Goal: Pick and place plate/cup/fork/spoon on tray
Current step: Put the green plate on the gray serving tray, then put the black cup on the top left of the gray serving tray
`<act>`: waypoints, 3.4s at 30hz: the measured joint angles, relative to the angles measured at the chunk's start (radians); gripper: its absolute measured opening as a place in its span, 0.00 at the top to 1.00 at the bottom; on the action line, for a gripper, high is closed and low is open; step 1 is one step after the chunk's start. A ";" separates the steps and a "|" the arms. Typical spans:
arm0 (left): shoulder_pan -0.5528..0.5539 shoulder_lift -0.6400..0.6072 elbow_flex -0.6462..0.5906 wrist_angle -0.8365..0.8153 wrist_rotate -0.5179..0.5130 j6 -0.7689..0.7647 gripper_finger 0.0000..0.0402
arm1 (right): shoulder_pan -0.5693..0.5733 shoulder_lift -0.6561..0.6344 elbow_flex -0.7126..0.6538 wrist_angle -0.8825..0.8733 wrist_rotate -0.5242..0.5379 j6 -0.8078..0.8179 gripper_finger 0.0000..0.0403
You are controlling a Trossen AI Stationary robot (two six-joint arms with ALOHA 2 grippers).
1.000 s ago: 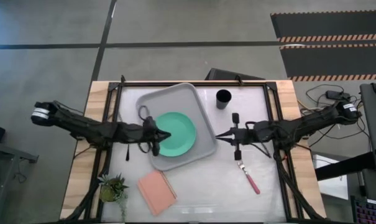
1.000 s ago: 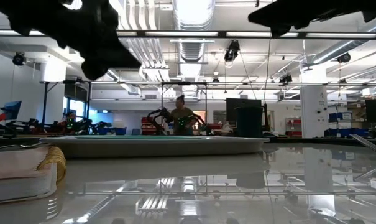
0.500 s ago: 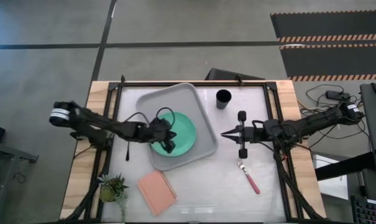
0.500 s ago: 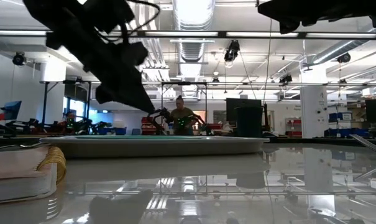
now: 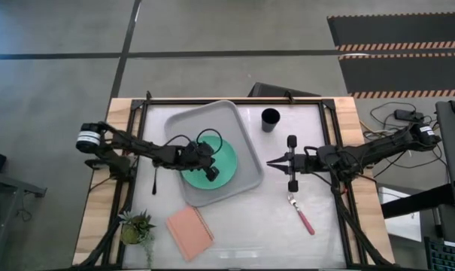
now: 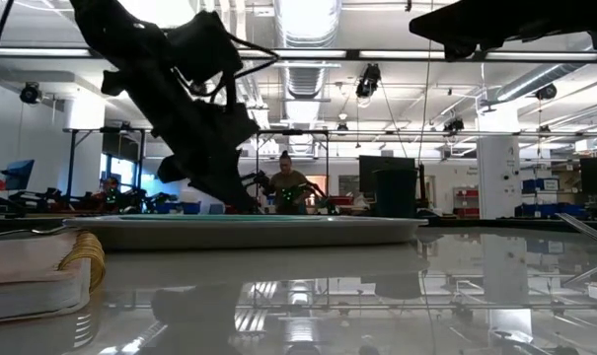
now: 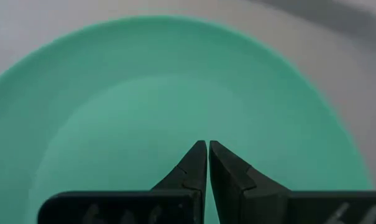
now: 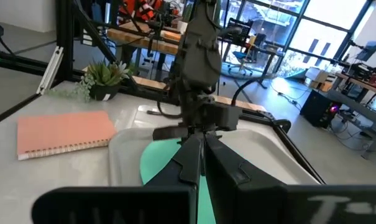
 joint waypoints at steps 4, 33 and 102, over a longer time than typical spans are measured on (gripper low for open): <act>0.000 0.030 0.002 0.001 0.000 -0.021 1.00 | 0.000 0.003 0.000 -0.001 0.025 -0.001 0.98; -0.001 0.161 0.139 0.020 0.042 -0.021 1.00 | -0.001 0.003 -0.002 -0.024 0.050 -0.004 0.98; -0.001 -0.928 -0.243 0.198 0.015 0.743 1.00 | -0.670 0.790 1.065 -1.434 -0.084 0.633 0.71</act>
